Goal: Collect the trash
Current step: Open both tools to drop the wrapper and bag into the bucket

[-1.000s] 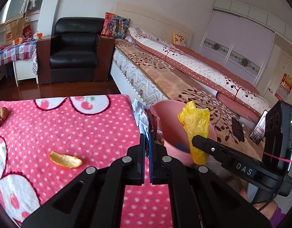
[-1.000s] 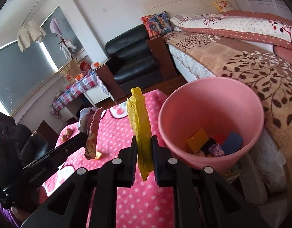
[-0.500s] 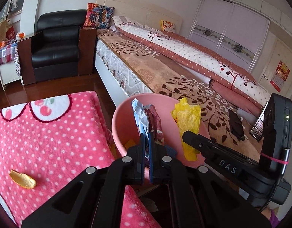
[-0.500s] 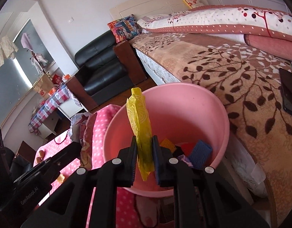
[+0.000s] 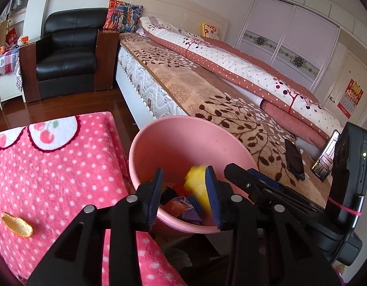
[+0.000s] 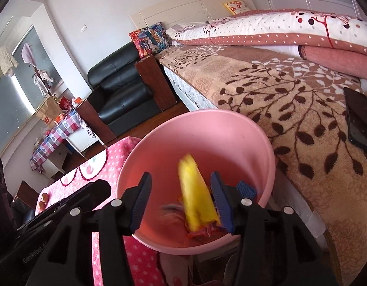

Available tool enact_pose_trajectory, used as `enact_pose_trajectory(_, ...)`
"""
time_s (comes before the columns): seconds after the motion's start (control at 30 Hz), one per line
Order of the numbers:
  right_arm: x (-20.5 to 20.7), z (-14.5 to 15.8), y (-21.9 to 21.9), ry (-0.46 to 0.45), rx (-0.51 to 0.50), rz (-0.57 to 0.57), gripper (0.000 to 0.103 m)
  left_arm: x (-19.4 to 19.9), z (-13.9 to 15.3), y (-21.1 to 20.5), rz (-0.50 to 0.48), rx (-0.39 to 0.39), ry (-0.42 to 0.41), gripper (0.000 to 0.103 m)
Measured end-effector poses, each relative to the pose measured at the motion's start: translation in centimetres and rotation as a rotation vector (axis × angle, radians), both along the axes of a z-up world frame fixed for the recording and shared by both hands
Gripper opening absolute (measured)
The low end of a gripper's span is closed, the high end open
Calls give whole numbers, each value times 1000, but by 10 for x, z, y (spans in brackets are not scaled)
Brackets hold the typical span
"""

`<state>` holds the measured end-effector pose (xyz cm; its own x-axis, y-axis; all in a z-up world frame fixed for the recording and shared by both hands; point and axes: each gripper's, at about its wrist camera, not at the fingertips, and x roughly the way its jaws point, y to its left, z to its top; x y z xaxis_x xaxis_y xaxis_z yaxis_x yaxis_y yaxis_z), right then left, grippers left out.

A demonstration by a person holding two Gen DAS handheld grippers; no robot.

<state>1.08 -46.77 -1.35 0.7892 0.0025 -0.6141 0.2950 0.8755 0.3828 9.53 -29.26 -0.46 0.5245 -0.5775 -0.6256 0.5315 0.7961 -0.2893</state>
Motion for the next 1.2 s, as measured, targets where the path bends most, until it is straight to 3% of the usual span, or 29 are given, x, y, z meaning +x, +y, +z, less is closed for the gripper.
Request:
enact_pose_trajectory(0.43,-46,28,63,-44,-64,86,53,-34,38,61,42,-40,-68,36)
enact_pose_trajectory(0.67,-67,32,116,-45,-73,171,53,-62,53,112,83,-1,-150,36)
enact_pose_trajectory(0.83,-79,33,154,-49,-106,243,53,-76,52,152,129,8,-170,36)
enact_pose_trajectory(1.2,-88,23,214,-29,-87,408,53,-89,25,246,253,29,-108,36)
